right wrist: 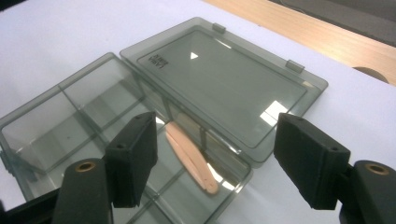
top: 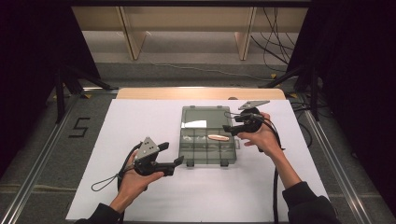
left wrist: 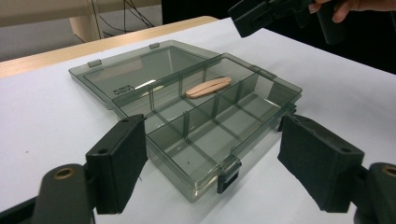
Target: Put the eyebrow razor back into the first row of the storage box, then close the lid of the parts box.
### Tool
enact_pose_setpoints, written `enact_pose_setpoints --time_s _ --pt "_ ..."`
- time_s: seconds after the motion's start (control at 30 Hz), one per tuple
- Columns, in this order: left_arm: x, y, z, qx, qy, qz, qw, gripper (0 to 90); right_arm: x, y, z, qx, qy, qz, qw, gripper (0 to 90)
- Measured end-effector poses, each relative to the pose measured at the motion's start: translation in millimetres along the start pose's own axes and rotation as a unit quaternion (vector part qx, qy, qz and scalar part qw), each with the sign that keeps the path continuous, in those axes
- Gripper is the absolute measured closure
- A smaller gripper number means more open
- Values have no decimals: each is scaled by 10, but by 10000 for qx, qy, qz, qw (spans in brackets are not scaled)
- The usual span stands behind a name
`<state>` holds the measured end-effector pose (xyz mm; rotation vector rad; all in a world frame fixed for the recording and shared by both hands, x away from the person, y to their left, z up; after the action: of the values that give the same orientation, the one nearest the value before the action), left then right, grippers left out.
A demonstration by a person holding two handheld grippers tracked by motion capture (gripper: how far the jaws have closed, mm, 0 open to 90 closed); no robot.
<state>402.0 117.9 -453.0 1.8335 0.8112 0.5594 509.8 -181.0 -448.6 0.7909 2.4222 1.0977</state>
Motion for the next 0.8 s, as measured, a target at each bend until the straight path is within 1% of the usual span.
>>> enact_pose_setpoints --time_s 0.03,0.07,0.1,0.13,0.17,0.2,0.23,0.27,0.3,0.33,0.37,0.4,0.43,0.5,0.53,0.57,0.6,0.63,0.67,0.7,0.73,0.77,0.8 --pt "5 4 14 9 9 3 10000 226 -14 -11 -24 105 62 41 9999 308" --pt "23 15 32 -63 122 6 9999 228 -30 -20 -25 77 13 77 9999 307" --pt "10 13 40 13 15 -15 10000 230 -43 -25 -32 91 46 101 9999 304" --pt "29 25 54 7 116 10 9999 234 -62 -26 -21 -12 20 33 10000 302" --pt "21 29 72 39 67 -18 10000 234 -68 -40 -41 101 17 149 9998 302" --pt "37 36 82 46 139 12 9999 235 -84 -46 -31 27 -4 140 9999 298" --pt "54 40 99 97 238 29 9997 236 -83 -50 -43 56 0 224 9997 296" --pt "46 35 113 174 218 4 9996 236 -106 -57 -46 44 -30 189 9998 296" --pt "67 33 129 258 355 51 9990 235 -101 -62 -48 34 -15 254 9997 296" --pt "76 32 145 297 425 55 9986 235 -120 -65 -54 17 -33 239 9997 296" --pt "77 30 162 326 449 55 9984 235 -123 -68 -67 29 -73 314 9995 296" --pt "80 29 181 353 476 51 9982 235 -137 -71 -65 3 -92 290 9995 296" --pt "83 29 193 379 494 52 9980 235 -143 -67 -60 -88 -149 325 9993 296" --pt "89 30 220 459 525 39 9976 236 -148 -73 -62 -101 -185 375 9991 294" --pt "91 32 234 504 531 32 9973 236 -149 -81 -84 38 -102 395 9992 294" --pt "97 38 247 579 558 39 9968 237 -162 -83 -79 1 -108 351 9993 294" --pt "103 46 266 612 563 28 9965 238 -170 -87 -76 -13 -155 382 9992 293" --pt "113 53 285 634 599 29 9962 239 -185 -89 -79 -23 -169 348 9992 291" --pt "119 58 296 737 615 42 9954 239 -180 -96 -85 18 -177 427 9989 289" --pt "120 64 315 772 589 37 9953 240 -190 -99 -84 3 -166 373 9992 288" --pt "123 70 320 841 629 55 9945 241 -194 -99 -81 -23 -175 380 9991 288" --pt "113 72 337 930 556 48 9941 242 -188 -102 -88 31 -200 452 9988 288" --pt "128 82 358 951 678 75 9931 247 -189 -103 -92 69 -211 479 9986 287"
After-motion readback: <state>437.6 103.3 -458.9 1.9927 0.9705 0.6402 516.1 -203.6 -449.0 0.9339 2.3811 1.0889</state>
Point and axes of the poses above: each handheld gripper's, and its own axes: z roughly forward along the jaws, y roughly out of its top, x roughly to its left, the point moved 5 cm from there along z, roughly forward along the jaws, and after that the axes turned 12 degrees about -z, right-handed, at the moved point
